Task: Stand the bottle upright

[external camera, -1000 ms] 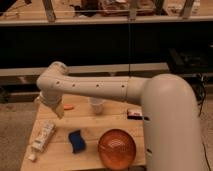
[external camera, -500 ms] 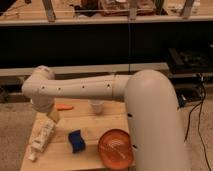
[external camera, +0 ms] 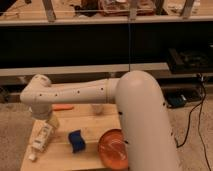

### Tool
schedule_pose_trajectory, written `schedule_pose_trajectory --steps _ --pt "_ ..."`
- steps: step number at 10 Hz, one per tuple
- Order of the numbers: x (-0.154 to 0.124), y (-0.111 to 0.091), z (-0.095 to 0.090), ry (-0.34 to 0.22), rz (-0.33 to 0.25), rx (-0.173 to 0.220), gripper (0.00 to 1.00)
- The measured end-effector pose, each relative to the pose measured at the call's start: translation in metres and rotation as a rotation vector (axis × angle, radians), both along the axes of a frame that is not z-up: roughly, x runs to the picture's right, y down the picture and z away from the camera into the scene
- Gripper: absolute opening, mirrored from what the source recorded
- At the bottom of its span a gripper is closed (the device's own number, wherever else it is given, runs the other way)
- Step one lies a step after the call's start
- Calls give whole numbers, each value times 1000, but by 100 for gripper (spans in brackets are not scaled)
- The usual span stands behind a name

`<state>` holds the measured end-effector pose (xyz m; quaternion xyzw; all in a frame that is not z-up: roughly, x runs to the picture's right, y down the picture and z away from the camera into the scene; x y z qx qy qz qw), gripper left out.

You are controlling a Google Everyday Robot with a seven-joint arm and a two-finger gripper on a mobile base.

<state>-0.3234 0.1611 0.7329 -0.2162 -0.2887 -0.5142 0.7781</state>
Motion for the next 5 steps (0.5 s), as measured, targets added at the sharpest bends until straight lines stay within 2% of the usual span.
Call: schedule_pose_trajectory --steps 2,5 --pt "-3 8 4 -11 -28 -22 80" --pt "-11 23 7 -58 -69 -61 80"
